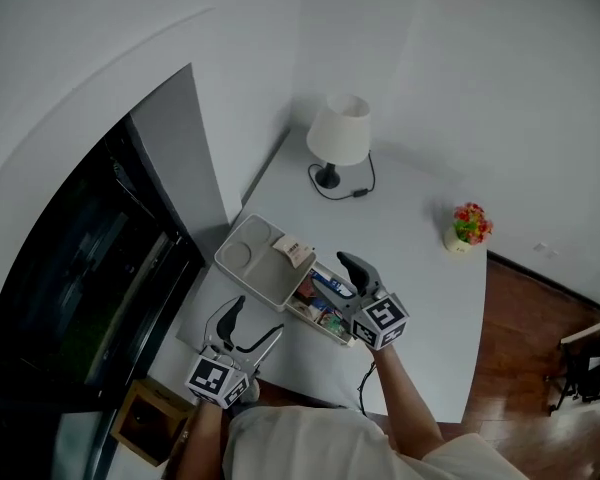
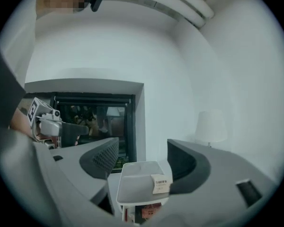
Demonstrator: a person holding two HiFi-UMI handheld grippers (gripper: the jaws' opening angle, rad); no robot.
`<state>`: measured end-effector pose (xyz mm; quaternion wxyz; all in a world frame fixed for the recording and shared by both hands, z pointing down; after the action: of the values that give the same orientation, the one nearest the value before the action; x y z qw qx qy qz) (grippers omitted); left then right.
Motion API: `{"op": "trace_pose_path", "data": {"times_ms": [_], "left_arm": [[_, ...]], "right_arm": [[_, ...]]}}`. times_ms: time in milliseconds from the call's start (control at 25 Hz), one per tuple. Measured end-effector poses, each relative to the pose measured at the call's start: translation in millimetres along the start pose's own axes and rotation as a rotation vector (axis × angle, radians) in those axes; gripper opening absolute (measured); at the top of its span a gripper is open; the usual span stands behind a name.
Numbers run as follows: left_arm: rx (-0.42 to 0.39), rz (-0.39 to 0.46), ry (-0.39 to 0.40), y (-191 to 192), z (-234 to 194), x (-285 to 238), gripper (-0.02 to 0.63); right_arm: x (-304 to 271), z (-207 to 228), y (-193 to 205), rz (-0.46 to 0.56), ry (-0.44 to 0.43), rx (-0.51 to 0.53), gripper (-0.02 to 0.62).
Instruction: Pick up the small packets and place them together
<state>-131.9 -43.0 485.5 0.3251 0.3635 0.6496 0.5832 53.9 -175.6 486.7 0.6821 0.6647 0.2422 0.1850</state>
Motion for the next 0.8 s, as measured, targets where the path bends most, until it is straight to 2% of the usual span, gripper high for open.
{"op": "trace_pose_path", "data": {"times_ms": [200, 320, 440, 640, 800], "left_arm": [[-0.021, 0.004, 0.040, -7, 16, -12, 0.371], [-0.022, 0.010, 0.058, -8, 24, -18, 0.371], [-0.027, 0.007, 0.075, -8, 33, -23, 0.370], [-0.043, -0.008, 0.103, -7, 44, -29, 0.371], [-0.033, 0.020, 0.099, -12, 47, -32, 0.371]], "right_arm": [[64, -1, -16, 0.054, 0.050, 0.001, 0.331], [96, -3, -19, 0.089, 0.083, 0.019, 0.298], [123, -7, -18, 0.122, 0.121, 0.014, 0.292], [151, -10, -13, 0.150, 0.180, -0.010, 0.293], [158, -7, -14, 0.147, 0.184, 0.000, 0.293]]}}
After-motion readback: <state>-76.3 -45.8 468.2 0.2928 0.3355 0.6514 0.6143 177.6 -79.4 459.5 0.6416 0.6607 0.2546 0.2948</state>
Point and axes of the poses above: the fingertips, and each gripper's own axes: x backward along the fingers, z to its right, y out of its underside, the point moved 6 cm from there along x, backward along the fingers, and after that the axes turned 1 degree about y, right-handed, at the moved point
